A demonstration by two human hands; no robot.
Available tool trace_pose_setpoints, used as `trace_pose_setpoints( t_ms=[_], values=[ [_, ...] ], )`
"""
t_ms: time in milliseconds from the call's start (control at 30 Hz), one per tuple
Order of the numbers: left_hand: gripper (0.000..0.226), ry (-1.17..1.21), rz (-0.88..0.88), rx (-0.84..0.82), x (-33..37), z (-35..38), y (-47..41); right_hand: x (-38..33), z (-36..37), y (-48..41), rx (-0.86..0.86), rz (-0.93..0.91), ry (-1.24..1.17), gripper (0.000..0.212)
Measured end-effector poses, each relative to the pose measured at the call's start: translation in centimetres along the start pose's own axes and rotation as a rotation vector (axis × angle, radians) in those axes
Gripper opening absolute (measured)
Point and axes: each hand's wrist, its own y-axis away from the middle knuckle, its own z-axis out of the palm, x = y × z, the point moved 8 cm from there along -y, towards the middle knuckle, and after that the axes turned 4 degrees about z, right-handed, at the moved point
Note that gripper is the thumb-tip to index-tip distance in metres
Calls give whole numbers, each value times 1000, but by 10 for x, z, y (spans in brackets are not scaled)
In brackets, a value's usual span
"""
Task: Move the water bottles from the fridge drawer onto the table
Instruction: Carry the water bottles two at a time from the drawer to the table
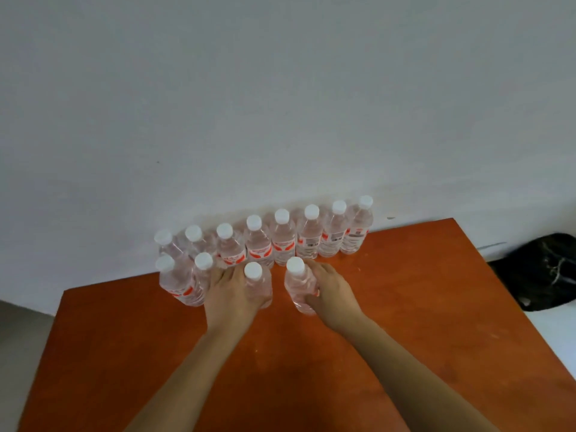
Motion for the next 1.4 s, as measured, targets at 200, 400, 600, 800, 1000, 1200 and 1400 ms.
trace_pose_setpoints(
  t_ms=[200,400,600,800,1000,1200,1400],
  values=[
    [54,-314,42,18,-5,-5,-34,-23,25,-43,-32,-22,0,74],
    [76,-346,-48,-13,-27,0,-47,-35,43,-70,-56,-22,-124,77],
    [96,-336,-39,-37,-24,-3,-43,-35,50,-70,-45,-21,-161,78],
    [84,-267,28,-165,-18,-10,-29,-46,41,-48,-141,-84,-104,91],
    [49,-194,148,74,21,-56,-23,-42,-28,-26,143,-170,-38,78],
    [59,-33,305,211,105,-73,-28,-5,-133,46,683,-169,57,53],
    [63,107,530,187,249,-59,-5,76,-204,160,955,18,219,59]
  ],
)
